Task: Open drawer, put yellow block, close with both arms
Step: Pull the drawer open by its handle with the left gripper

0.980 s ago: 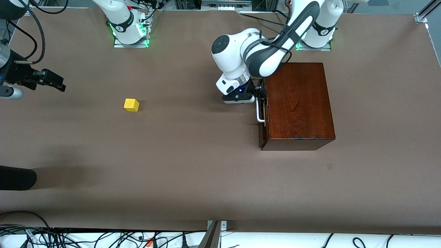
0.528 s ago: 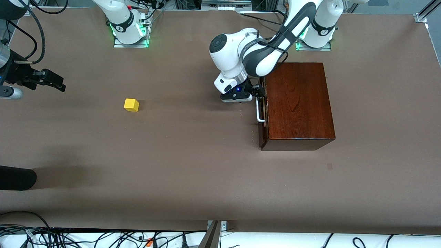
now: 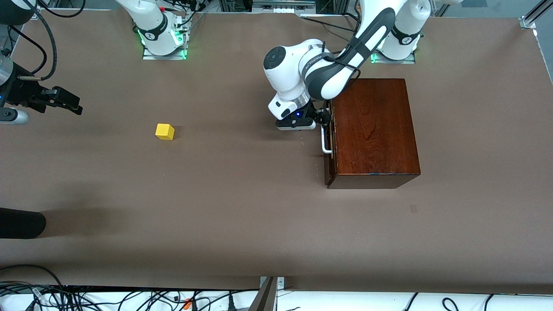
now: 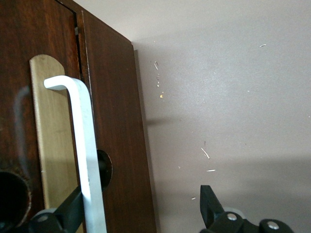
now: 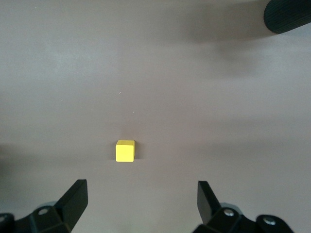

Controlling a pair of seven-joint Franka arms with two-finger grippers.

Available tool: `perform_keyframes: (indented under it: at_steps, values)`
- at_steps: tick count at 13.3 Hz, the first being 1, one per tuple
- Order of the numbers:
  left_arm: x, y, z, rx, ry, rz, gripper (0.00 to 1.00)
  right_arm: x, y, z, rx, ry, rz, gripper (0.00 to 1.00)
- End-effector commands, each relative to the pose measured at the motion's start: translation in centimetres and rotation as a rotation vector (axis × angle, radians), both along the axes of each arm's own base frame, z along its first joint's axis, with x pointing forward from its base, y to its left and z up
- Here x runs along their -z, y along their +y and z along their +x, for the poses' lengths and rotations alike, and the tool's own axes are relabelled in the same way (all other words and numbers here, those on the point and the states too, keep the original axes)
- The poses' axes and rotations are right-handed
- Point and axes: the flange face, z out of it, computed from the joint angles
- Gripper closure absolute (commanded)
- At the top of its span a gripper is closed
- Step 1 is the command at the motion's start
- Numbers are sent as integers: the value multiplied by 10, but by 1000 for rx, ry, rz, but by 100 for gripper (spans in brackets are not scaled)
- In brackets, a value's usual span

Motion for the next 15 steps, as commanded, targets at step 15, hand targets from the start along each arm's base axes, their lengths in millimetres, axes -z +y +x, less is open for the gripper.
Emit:
perform_keyframes:
  at_steps: [15]
  values:
    - [-12, -39, 18, -60, 17, -178, 0, -2, 2, -1, 7, 6, 0, 0]
